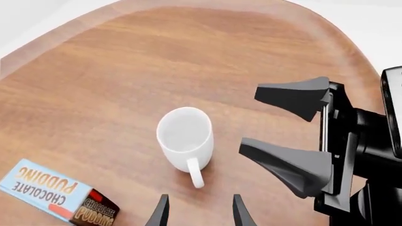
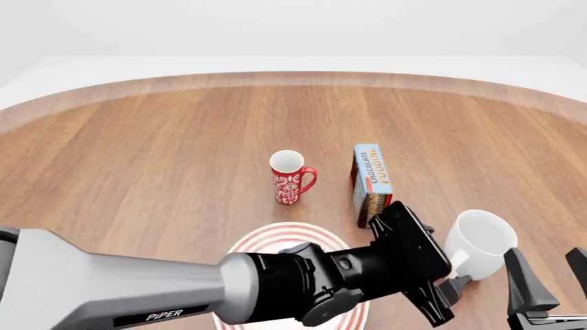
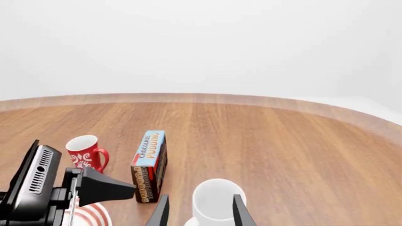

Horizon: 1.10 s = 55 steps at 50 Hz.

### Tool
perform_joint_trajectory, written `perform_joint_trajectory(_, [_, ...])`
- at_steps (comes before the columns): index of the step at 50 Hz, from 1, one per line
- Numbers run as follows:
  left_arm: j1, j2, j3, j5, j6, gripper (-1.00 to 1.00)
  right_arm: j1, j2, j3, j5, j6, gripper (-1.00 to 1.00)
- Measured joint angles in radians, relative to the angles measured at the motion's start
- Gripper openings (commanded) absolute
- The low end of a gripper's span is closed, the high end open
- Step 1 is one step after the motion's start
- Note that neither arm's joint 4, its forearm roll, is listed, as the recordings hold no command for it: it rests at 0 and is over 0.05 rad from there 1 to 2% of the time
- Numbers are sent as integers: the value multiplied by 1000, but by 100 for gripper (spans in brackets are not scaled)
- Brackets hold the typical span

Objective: Pick up the white mug and put it on the plate, and put the chocolate pudding to the right of the plate.

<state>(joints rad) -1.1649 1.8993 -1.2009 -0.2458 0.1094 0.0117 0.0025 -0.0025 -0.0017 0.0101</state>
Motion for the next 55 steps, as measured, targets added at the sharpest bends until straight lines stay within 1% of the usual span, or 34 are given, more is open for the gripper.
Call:
perform_joint_trajectory(25, [18,79,-81,29,-35,100,-1,-1,0,0,0,100])
perform_joint_trajectory(55, [16,167,-169,66,-58,100,1,0,1,-1,0,100])
